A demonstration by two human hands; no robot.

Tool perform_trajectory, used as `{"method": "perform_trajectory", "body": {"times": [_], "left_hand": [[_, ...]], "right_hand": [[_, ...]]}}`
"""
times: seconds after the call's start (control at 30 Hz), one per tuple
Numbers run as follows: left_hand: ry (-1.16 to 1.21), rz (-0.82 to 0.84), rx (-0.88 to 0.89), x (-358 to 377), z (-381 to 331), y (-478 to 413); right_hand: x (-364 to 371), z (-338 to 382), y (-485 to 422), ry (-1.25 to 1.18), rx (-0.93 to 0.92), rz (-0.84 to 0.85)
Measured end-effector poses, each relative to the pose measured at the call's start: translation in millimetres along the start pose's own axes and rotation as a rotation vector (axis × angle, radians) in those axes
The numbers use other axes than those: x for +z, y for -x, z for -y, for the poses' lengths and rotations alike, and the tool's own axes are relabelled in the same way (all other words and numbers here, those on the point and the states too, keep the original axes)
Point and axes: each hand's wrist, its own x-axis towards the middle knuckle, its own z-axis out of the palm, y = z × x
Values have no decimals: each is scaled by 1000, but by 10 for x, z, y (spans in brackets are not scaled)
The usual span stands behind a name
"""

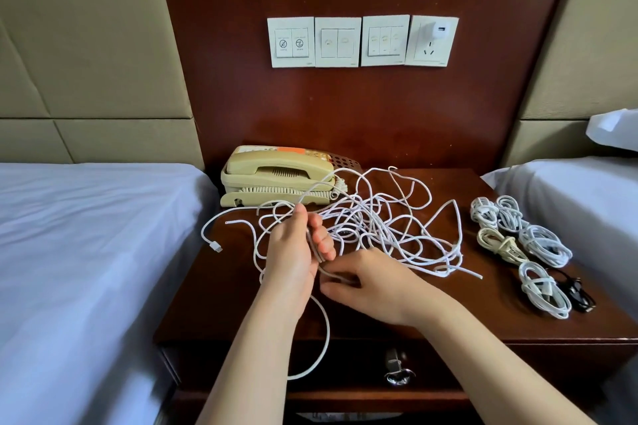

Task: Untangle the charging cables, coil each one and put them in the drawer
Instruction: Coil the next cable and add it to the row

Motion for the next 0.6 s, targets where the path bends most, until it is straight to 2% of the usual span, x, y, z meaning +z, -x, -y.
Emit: {"method": "perform_trajectory", "body": {"times": [0.17, 0.27, 0.33, 0.5, 0.6], "left_hand": [[-435, -117, 220, -101, 53, -69], [-703, -169, 268, -116, 54, -56], [-849, -143, 274, -100, 69, -44], [-742, 124, 30, -41, 71, -8], [-578, 234, -87, -28, 52, 55]], "right_hand": [[-70, 46, 17, -39, -30, -34], [-135, 60, 11, -154, -26, -129], [-181, 47, 5, -192, -15, -196], [-170, 13, -46, -212, -20, -436], [-157, -31, -86, -261, 16, -462]]}}
